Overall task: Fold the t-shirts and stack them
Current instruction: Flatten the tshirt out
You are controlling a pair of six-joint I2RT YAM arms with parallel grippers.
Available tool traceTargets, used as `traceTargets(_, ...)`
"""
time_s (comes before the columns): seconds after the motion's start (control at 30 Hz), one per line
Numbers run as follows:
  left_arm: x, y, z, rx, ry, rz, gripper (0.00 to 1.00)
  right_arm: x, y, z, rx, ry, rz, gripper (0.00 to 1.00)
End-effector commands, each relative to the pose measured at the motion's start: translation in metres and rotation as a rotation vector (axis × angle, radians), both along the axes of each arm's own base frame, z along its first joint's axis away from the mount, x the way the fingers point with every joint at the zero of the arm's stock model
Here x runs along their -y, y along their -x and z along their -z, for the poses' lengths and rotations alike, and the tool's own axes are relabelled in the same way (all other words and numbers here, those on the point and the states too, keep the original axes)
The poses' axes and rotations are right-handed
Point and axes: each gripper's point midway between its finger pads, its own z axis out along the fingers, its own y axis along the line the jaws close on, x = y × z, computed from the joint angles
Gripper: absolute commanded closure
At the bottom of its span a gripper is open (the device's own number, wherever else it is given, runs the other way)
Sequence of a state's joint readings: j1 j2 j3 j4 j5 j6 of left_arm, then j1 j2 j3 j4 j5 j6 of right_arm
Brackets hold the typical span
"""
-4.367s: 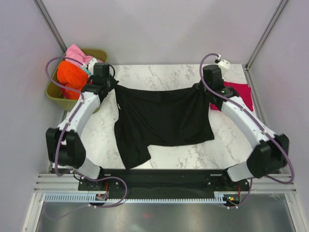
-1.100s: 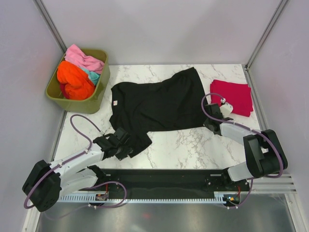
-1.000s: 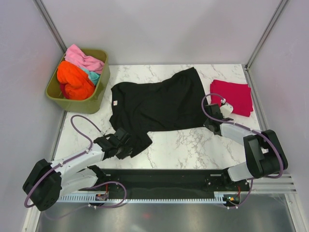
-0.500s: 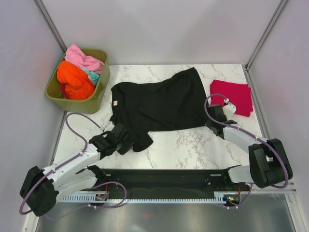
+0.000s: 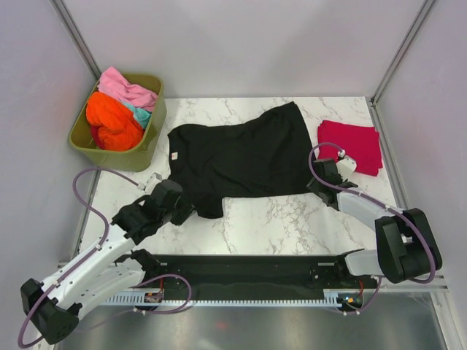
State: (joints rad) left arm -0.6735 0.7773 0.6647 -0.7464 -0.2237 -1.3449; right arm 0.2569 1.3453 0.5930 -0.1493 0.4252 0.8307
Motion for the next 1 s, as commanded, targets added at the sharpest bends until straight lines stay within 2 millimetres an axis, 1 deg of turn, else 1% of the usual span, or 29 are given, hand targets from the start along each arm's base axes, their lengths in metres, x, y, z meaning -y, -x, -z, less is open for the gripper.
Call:
traceTargets(0.0,-0.011,-0.003,-0.021,0.051,-0.026,-0.023,0.98,0.003,0.002,0.007,-0.010,0.003,0.012,0.43)
traceTargets(0.13,-0.014,-0.002,-0.027,0.063,-0.021,-0.032,0.98,0.003,0.005,0.017,-0.039,-0.002,0.018,0.45)
traceTargets(0.23,-0.017,-0.002,-0.034,0.074,-0.017,-0.042,0.98,0.007,0.007,0.024,-0.058,-0.001,0.040,0.52)
traceTargets(0.27,-0.018,-0.001,-0.035,0.073,-0.021,-0.042,0.98,0.007,0.005,0.023,-0.056,-0.003,0.040,0.60)
traceTargets(0.3,-0.019,-0.001,-0.039,0.082,-0.018,-0.047,0.98,0.009,0.005,0.024,-0.059,-0.002,0.047,0.66)
traceTargets(0.33,-0.019,-0.002,-0.040,0.084,-0.020,-0.049,0.98,0.009,0.005,0.021,-0.052,-0.001,0.048,0.69)
traceTargets(0.37,-0.020,-0.001,-0.041,0.084,-0.020,-0.051,0.98,0.011,0.005,0.019,-0.046,0.005,0.051,0.69)
traceTargets(0.4,-0.022,-0.002,-0.044,0.089,-0.023,-0.057,0.98,0.012,0.005,0.011,-0.022,0.005,0.056,0.69)
traceTargets(0.43,-0.023,-0.002,-0.045,0.090,-0.024,-0.059,0.98,0.014,0.005,0.008,-0.011,0.014,0.063,0.71)
traceTargets(0.47,-0.023,-0.002,-0.048,0.095,-0.022,-0.061,0.98,0.016,0.007,0.006,-0.001,0.020,0.067,0.75)
traceTargets(0.5,-0.025,-0.002,-0.048,0.094,-0.027,-0.066,0.98,0.017,0.006,-0.003,0.028,0.017,0.068,0.79)
traceTargets(0.53,-0.025,-0.003,-0.049,0.099,-0.028,-0.068,0.98,0.018,0.008,-0.004,0.033,0.024,0.070,0.88)
traceTargets(0.63,-0.027,-0.004,-0.053,0.109,-0.031,-0.076,0.98,0.019,0.009,-0.012,0.055,0.021,0.061,0.98)
traceTargets(0.73,-0.030,-0.006,-0.056,0.116,-0.039,-0.086,0.98,0.017,0.009,-0.016,0.063,0.013,0.049,1.00)
traceTargets(0.77,-0.032,-0.007,-0.060,0.127,-0.042,-0.090,0.98,0.015,0.010,-0.017,0.064,0.009,0.042,1.00)
traceTargets(0.83,-0.034,-0.010,-0.064,0.135,-0.047,-0.097,0.98,0.015,0.006,-0.026,0.088,0.005,0.039,1.00)
traceTargets(0.9,-0.037,-0.016,-0.073,0.155,-0.057,-0.108,0.98,0.012,0.002,-0.036,0.114,-0.007,0.030,1.00)
traceTargets(0.93,-0.038,-0.018,-0.077,0.164,-0.062,-0.113,0.98,0.010,-0.005,-0.047,0.137,-0.015,0.025,1.00)
traceTargets(0.97,-0.043,-0.026,-0.087,0.179,-0.079,-0.131,0.98,0.008,-0.007,-0.052,0.142,-0.017,0.020,1.00)
